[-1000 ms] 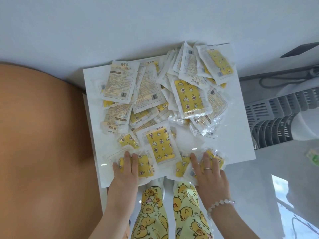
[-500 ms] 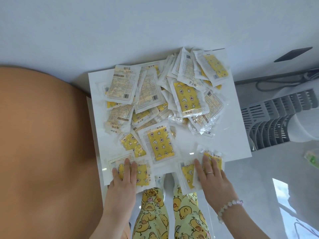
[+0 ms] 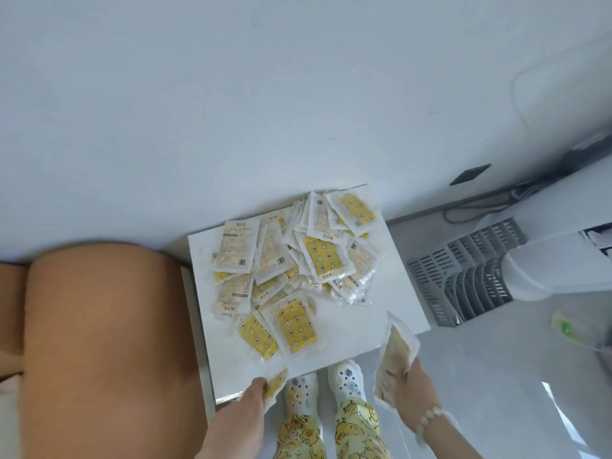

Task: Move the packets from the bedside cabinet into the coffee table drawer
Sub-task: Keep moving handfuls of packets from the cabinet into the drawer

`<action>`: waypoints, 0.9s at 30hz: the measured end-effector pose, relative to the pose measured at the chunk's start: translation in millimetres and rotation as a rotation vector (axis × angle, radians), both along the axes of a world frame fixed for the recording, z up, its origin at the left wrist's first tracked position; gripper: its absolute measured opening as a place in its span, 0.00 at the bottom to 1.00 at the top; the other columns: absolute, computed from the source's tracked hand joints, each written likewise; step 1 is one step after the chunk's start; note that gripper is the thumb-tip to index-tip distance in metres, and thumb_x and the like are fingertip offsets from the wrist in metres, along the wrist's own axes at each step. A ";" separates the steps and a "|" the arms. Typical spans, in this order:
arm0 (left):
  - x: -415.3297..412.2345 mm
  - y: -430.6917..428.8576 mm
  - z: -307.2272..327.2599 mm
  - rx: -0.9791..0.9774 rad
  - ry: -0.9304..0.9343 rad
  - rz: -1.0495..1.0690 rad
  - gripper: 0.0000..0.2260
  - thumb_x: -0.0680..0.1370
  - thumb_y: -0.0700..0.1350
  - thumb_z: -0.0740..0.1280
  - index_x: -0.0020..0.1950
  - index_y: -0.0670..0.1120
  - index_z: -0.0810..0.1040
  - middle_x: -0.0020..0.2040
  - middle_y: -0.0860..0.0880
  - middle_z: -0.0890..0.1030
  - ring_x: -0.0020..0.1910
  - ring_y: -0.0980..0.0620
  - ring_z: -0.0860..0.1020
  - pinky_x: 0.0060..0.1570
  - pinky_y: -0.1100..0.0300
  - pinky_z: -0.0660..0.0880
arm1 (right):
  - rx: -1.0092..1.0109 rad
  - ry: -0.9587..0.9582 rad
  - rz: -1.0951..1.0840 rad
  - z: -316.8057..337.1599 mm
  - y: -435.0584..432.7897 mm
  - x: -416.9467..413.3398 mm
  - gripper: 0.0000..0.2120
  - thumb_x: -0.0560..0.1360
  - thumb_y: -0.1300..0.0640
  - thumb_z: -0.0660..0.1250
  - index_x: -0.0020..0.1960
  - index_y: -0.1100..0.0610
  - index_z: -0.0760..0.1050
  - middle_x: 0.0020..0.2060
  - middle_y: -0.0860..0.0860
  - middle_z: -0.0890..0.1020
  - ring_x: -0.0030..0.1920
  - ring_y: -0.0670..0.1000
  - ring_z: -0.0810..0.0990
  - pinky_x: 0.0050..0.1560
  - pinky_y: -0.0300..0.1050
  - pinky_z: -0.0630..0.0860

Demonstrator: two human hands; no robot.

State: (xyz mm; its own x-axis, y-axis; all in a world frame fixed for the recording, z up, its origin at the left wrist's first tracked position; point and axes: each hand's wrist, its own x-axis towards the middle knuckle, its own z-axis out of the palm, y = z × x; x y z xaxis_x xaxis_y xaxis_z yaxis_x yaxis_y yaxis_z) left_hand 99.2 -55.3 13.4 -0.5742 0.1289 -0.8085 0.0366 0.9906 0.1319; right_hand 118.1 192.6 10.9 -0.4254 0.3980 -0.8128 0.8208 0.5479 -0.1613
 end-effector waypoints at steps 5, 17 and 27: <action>-26.9 21.7 37.0 0.080 0.077 -0.135 0.18 0.81 0.39 0.51 0.71 0.49 0.58 0.48 0.51 0.71 0.42 0.49 0.78 0.46 0.56 0.73 | -0.063 0.028 -0.290 40.1 27.5 12.0 0.16 0.81 0.63 0.52 0.68 0.65 0.64 0.60 0.63 0.76 0.60 0.64 0.75 0.55 0.50 0.71; -80.5 172.3 113.0 0.375 0.077 -0.350 0.20 0.81 0.39 0.53 0.74 0.43 0.59 0.68 0.45 0.70 0.63 0.46 0.73 0.58 0.54 0.71 | 0.045 0.195 -0.699 117.1 100.6 78.5 0.18 0.81 0.62 0.54 0.70 0.65 0.63 0.67 0.61 0.71 0.65 0.58 0.73 0.58 0.42 0.72; -7.5 300.1 193.6 0.660 -0.125 -0.281 0.12 0.78 0.39 0.62 0.60 0.46 0.67 0.56 0.50 0.74 0.53 0.51 0.73 0.51 0.61 0.68 | -0.217 0.610 -1.531 188.9 121.0 181.8 0.05 0.78 0.65 0.61 0.50 0.58 0.74 0.42 0.55 0.81 0.42 0.55 0.82 0.37 0.47 0.81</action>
